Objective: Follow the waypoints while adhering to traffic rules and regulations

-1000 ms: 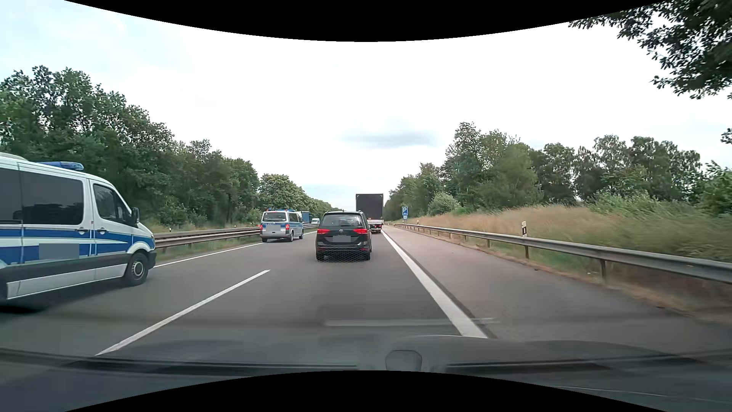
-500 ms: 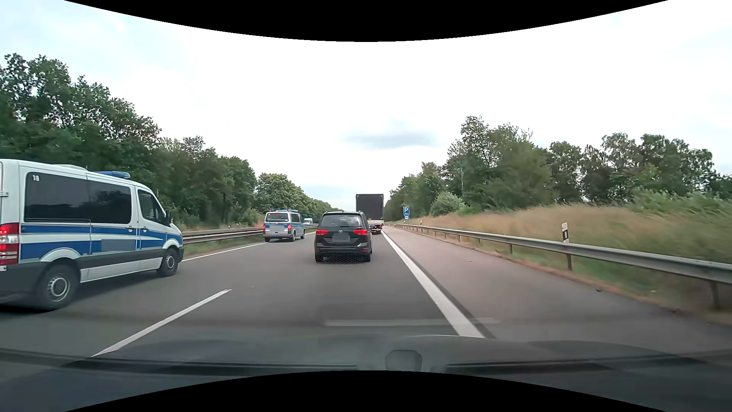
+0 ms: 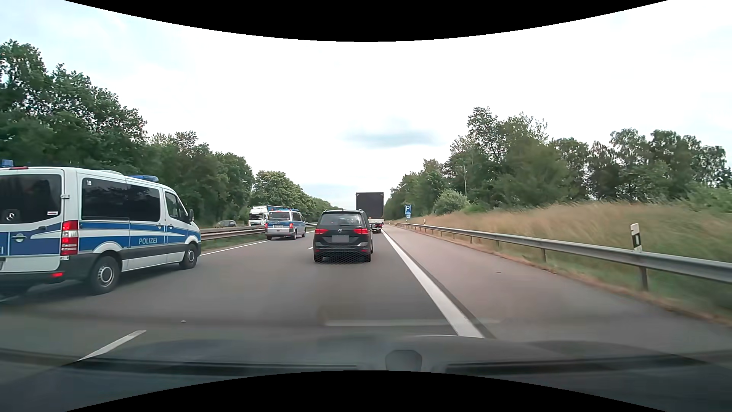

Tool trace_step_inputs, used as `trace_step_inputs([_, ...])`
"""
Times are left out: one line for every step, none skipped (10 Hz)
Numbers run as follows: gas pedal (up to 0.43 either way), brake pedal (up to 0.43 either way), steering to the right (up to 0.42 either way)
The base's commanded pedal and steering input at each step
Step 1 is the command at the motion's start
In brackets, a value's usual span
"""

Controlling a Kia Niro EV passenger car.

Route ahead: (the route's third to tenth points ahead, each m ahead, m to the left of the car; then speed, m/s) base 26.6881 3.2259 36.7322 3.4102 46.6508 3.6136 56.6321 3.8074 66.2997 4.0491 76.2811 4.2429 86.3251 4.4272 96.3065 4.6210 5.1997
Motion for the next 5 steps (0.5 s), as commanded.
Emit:
trace_step_inputs([0.087, 0.000, -0.004])
trace_step_inputs([0.087, 0.000, -0.004])
trace_step_inputs([0.087, 0.000, -0.004])
trace_step_inputs([0.087, 0.000, -0.004])
trace_step_inputs([0.087, 0.000, -0.004])
